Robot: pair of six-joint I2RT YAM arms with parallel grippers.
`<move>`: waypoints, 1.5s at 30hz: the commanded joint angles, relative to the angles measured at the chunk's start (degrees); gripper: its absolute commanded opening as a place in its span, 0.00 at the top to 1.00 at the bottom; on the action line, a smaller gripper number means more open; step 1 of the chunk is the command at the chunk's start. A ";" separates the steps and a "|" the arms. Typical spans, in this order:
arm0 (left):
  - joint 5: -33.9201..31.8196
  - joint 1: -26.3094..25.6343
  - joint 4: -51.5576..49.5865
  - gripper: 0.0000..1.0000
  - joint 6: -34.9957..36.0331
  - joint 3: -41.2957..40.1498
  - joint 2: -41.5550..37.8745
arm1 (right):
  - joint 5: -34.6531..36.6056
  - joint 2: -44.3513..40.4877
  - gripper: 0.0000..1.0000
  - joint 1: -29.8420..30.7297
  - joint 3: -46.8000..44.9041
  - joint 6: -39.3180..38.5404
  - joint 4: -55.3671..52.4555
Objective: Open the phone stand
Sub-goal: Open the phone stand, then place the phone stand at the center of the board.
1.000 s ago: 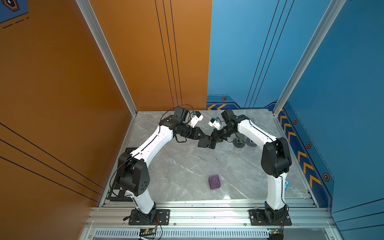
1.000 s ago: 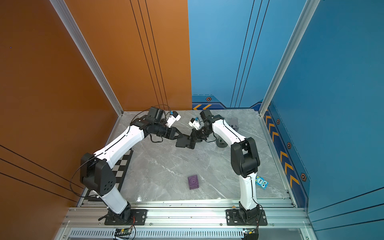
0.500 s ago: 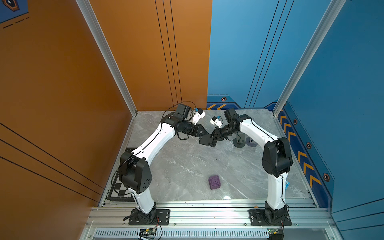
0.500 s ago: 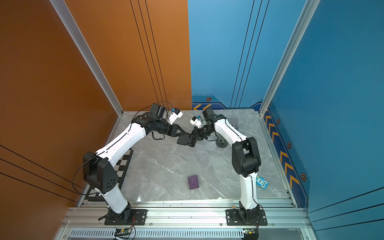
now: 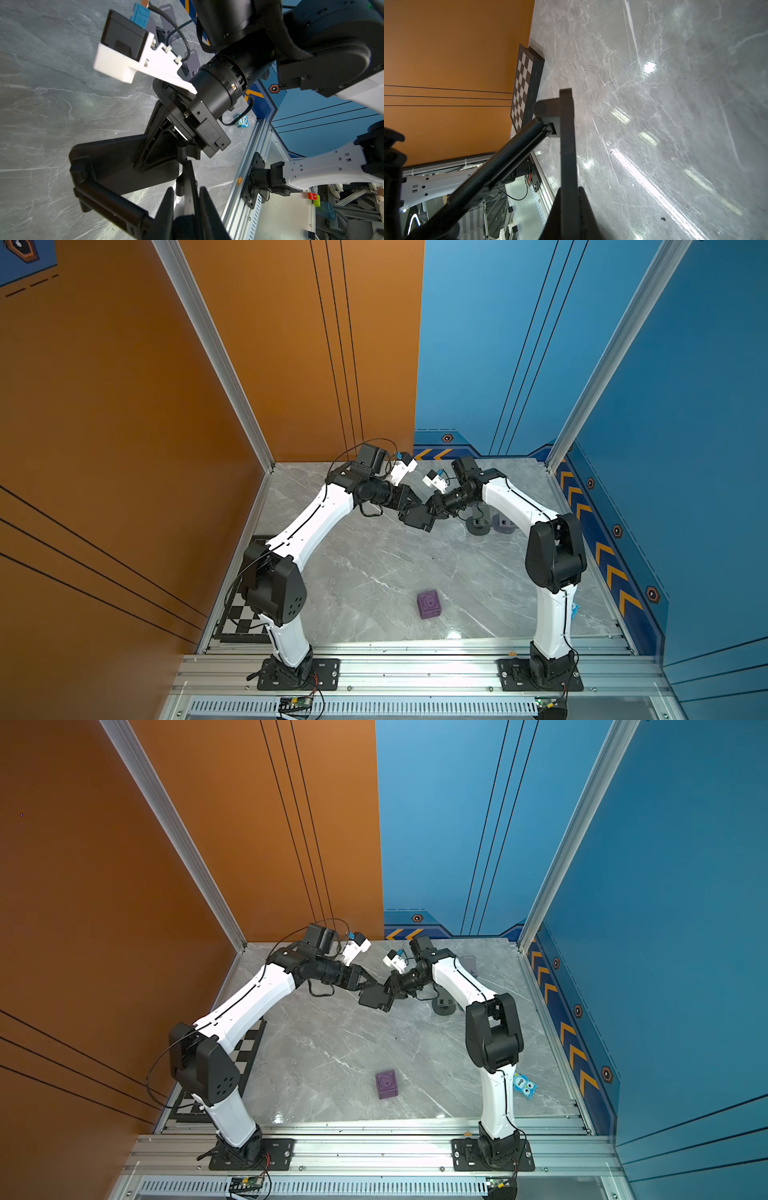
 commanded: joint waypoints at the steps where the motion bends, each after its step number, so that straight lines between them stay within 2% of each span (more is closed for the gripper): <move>1: 26.00 -8.18 1.68 1.00 -2.57 3.95 -3.01 | 11.47 5.04 0.94 -0.36 -1.09 8.52 8.92; 7: 24.00 -6.59 1.70 1.00 -2.63 2.86 -3.71 | 11.17 4.15 0.94 -1.41 -1.37 8.98 9.01; 11: 17.65 -4.53 1.81 1.00 -2.54 1.55 -4.86 | 11.08 2.86 0.94 -1.81 -1.59 9.09 9.01; 14: 10.39 -2.88 1.86 0.99 -2.38 0.83 -6.27 | 11.08 1.96 0.94 -2.05 -1.90 9.17 9.01; 15: 6.66 -2.56 1.94 0.90 -2.29 0.67 -6.85 | 11.08 1.62 0.94 -2.02 -1.95 9.15 9.01; 17: -1.47 -1.55 2.46 0.41 -2.93 0.12 -8.34 | 11.06 1.03 0.94 -2.20 -2.15 9.19 9.08; 19: -12.91 -1.40 2.66 0.01 -3.29 -0.08 -10.41 | 11.02 0.76 0.94 -2.37 -2.23 9.31 9.10; 20: -18.13 -1.10 3.83 0.02 -3.86 -1.02 -11.71 | 10.99 0.79 0.94 -2.47 -2.23 9.32 9.10; 23: -28.11 -0.16 7.14 0.02 -5.45 -3.70 -15.14 | 10.82 0.80 0.94 -2.76 -2.23 9.66 9.18; 26: -32.02 0.78 7.64 0.02 -6.42 -5.31 -15.87 | 10.64 -1.17 0.94 -3.26 -2.23 10.01 9.27; 35: -34.76 2.11 7.59 0.02 -10.50 -14.10 -16.22 | 11.41 -2.55 0.95 -5.91 -1.90 14.48 10.01; 45: -33.26 1.93 7.60 0.02 -11.07 -15.78 -14.03 | 11.76 -4.33 0.97 -10.58 -1.10 24.21 17.48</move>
